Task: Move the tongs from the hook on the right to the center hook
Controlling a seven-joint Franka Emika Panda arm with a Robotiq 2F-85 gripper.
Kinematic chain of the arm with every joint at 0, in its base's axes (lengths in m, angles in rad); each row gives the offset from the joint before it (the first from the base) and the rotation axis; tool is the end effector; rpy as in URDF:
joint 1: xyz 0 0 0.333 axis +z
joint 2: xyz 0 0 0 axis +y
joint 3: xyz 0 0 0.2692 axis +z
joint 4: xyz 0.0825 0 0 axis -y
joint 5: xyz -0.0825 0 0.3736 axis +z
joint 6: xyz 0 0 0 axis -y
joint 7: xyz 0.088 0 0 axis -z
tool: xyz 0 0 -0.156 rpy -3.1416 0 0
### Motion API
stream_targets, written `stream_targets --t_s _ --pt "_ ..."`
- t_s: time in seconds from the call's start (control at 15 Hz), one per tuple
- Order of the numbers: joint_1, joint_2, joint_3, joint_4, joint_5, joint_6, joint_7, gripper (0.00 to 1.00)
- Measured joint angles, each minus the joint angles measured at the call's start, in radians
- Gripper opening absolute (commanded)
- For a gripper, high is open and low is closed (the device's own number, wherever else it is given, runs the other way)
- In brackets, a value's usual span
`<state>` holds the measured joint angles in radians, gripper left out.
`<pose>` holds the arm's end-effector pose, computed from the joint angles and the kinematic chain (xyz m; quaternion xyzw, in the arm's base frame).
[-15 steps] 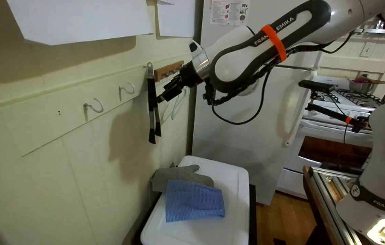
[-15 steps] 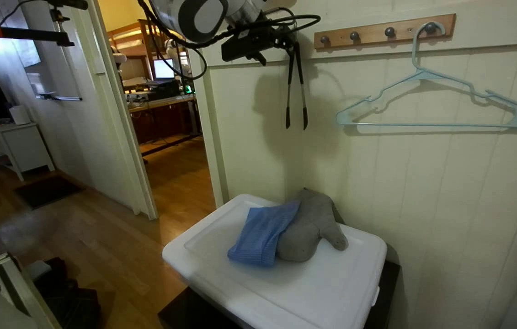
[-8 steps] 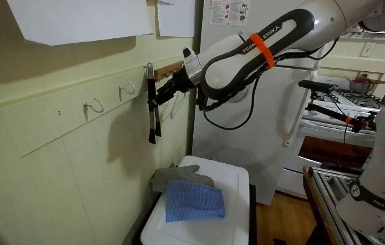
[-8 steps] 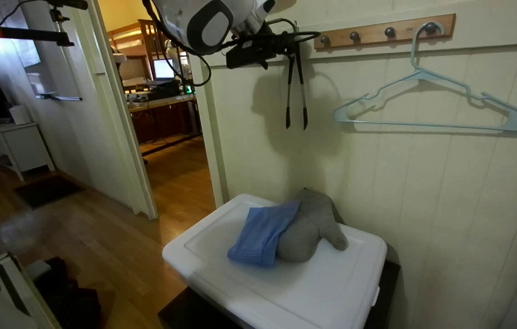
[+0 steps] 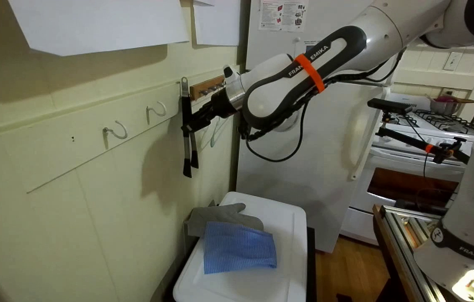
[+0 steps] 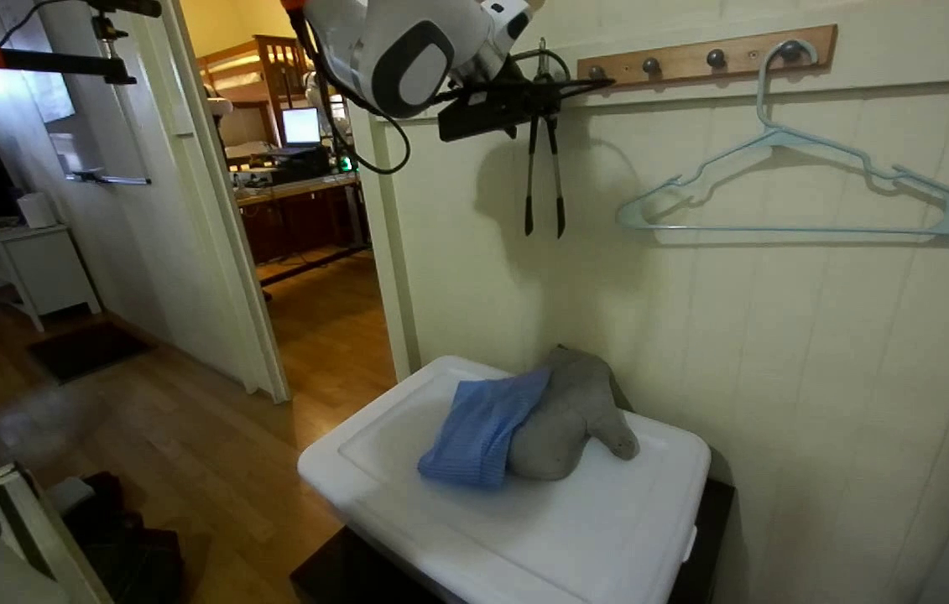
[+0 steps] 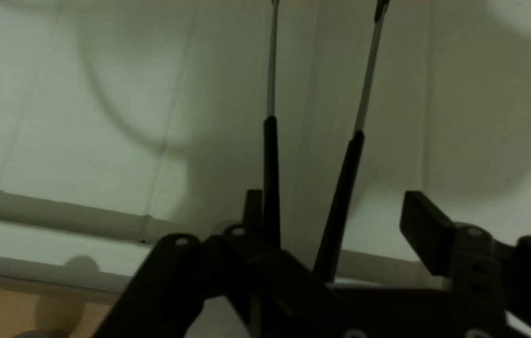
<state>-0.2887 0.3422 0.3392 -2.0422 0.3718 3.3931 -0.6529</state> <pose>0.6585 -0.0246 0.3364 0.8715 0.0929 0.4786 0.0531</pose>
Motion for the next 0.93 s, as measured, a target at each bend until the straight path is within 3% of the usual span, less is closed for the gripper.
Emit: stream_targets --t_s 0.13,0.47,0.93 --pt "-0.037 0.013 0.030 0.002 -0.023 0.001 0.000 0.99" --pt "-0.095 0.027 0.075 0.002 -0.049 0.002 0.000 1.00" --pt "-0.106 -0.008 0.057 -0.029 -0.039 -0.067 0.002 1.00"
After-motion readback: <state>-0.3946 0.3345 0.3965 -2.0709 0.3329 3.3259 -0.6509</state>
